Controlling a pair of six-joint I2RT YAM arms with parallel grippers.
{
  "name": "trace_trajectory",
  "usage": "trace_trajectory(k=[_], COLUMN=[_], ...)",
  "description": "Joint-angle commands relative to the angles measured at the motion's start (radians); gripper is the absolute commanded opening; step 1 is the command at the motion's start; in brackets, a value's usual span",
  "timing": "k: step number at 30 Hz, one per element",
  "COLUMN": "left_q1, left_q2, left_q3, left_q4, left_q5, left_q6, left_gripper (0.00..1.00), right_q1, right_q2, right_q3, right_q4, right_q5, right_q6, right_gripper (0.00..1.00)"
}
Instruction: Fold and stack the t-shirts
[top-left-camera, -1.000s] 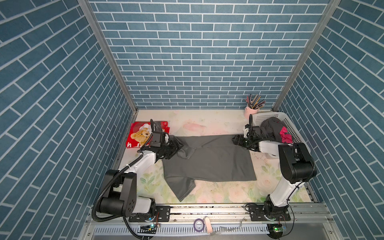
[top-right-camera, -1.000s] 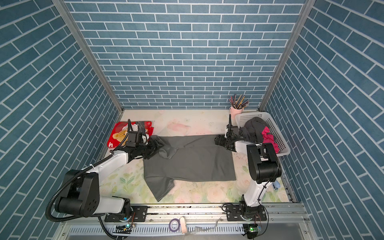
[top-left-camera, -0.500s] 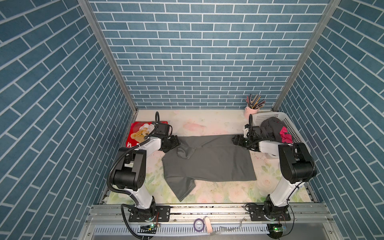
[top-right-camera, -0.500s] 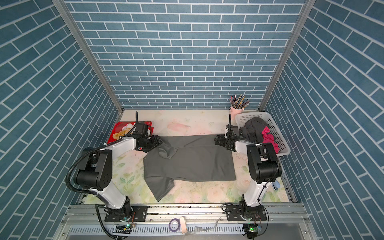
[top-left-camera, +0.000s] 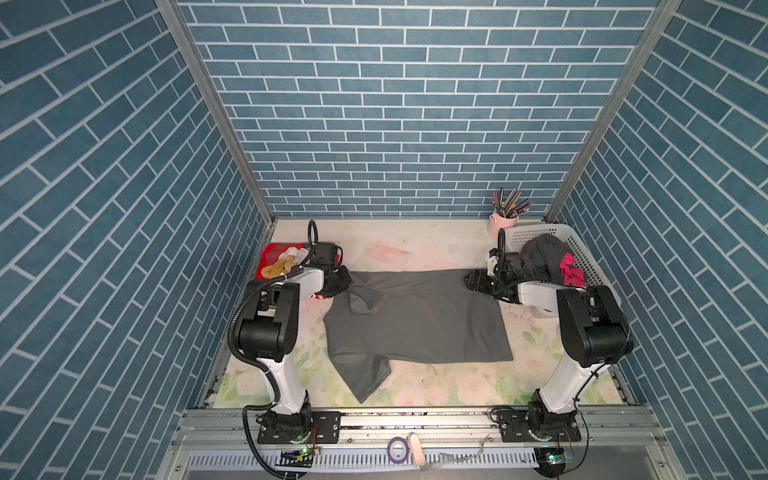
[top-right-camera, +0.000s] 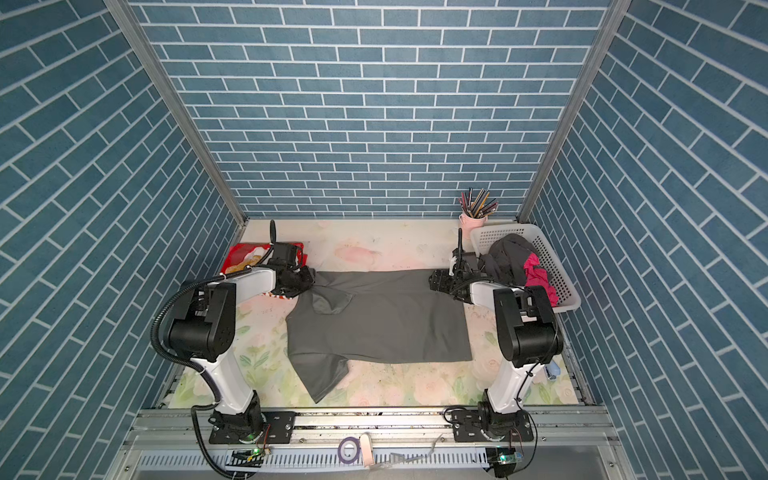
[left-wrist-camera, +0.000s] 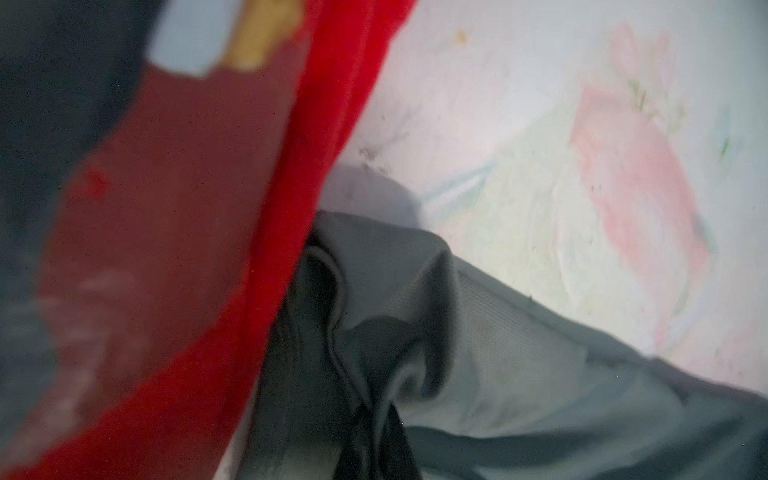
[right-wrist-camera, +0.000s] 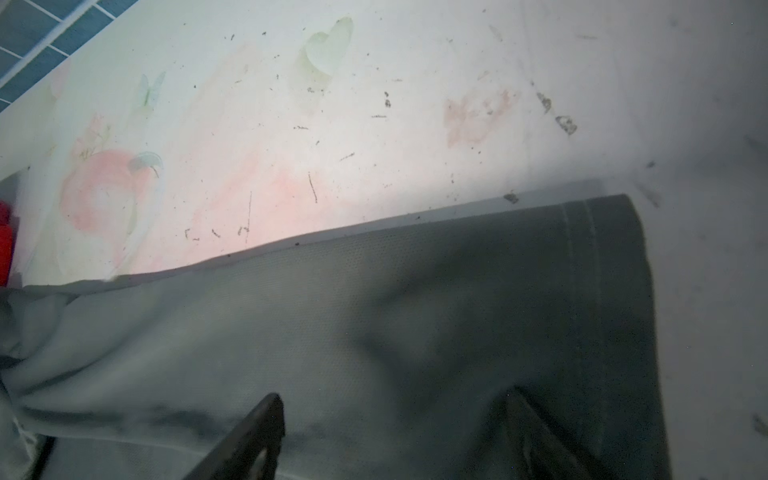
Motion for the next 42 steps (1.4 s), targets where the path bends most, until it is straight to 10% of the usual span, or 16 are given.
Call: trace_trajectory(k=[1, 24, 30, 36, 42], left_q1=[0.005, 0.019, 0.016, -0.010, -0.012], left_q2=[0.016, 0.139, 0.032, 0.016, 0.099], left_q3=[0.056, 0.270, 0.211, 0.150, 0.297], left_q4=[0.000, -0.131, -0.116, 0.049, -0.182], left_q5=[-0.052, -0.222, -0.175, 0.164, -0.111], left_q6=[0.027, 0.094, 0.066, -0.033, 0.079], left_gripper=[0.01, 0.27, 0.58, 0.86, 0.86], right_q1=[-0.011, -0.016, -0.016, -0.015, -0.016], right_q2=[0.052, 0.042, -0.011, -0.087, -0.087], right_q3=[-0.066, -0.076, -0.082, -0.051, 0.000], right_q4=[-0.140, -0.130, -0.148, -0.180, -0.229], right_q5=[-0.025, -0.039, -0.049, -0.071, -0.039], right_q6=[0.019, 0.024, 0.021, 0.029, 0.006], right_gripper=[0.84, 0.85, 0.87, 0.90, 0.91])
